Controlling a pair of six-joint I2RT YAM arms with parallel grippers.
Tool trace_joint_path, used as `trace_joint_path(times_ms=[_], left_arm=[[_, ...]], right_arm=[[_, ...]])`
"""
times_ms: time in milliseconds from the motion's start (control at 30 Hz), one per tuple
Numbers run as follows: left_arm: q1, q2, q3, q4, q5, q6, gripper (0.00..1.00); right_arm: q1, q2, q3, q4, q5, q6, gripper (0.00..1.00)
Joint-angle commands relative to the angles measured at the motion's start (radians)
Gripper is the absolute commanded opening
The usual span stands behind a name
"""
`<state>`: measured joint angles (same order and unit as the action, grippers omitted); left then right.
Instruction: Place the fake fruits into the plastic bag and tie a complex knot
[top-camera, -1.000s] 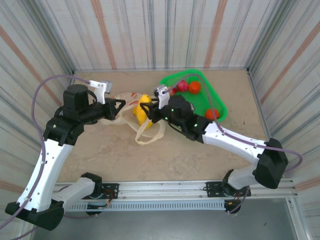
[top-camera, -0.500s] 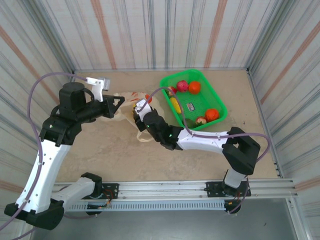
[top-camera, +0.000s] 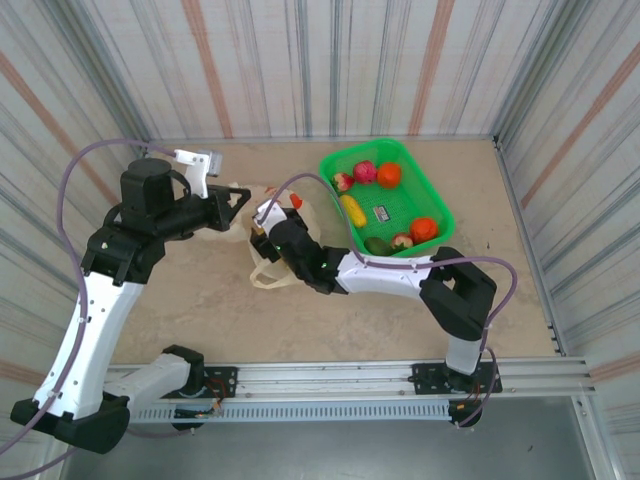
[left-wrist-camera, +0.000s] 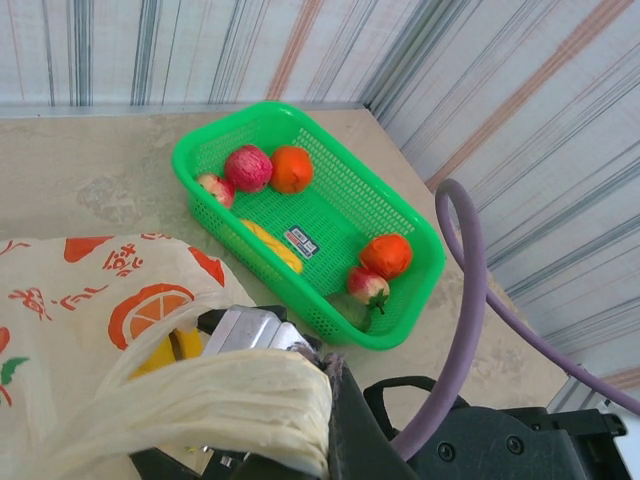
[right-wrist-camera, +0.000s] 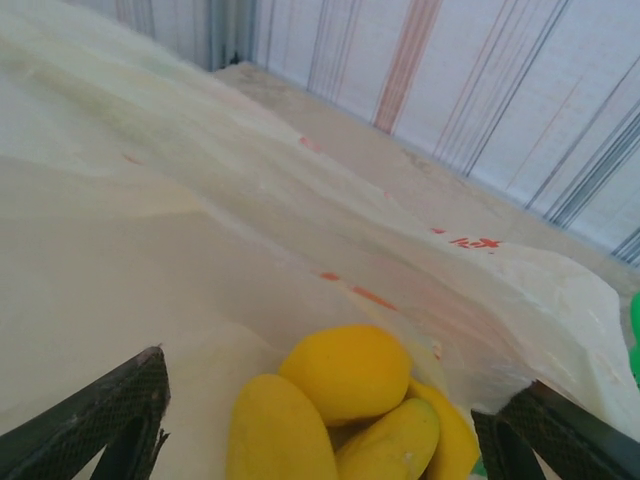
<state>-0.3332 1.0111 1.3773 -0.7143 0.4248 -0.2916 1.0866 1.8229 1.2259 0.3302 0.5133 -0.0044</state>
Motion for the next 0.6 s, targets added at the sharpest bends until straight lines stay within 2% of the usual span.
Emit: trace_joint_path(times_ms=[0,133,333,433,567], left_arm=[[0.006,-0.009,0.018,-0.010,0.006,0.016,0.00],[0.006,-0.012,0.013,-0.011,0.000,0.022,0.00],[0.006,-0.032,-0.016,-0.008,-0.006,0.026,0.00],[0.006,-0.044,-0.038,-0.002,-0.003,0.022,0.00],[0.006,-0.054,-0.055,0.003,-0.001,0.019,0.00]], right_arm=[[-0.024,-0.053,0.001,-0.042,-0.042,0.047,0.75],[-0.037,-0.104,-0.007,-0.082,-0.126,0.064,0.66],[-0.063,-0.186,-0.035,-0.149,-0.269,0.066,0.43],[-0.076,-0.241,-0.043,-0.190,-0.383,0.065,0.38],[-0.095,-0.320,-0.036,-0.267,-0.516,0.065,0.38]])
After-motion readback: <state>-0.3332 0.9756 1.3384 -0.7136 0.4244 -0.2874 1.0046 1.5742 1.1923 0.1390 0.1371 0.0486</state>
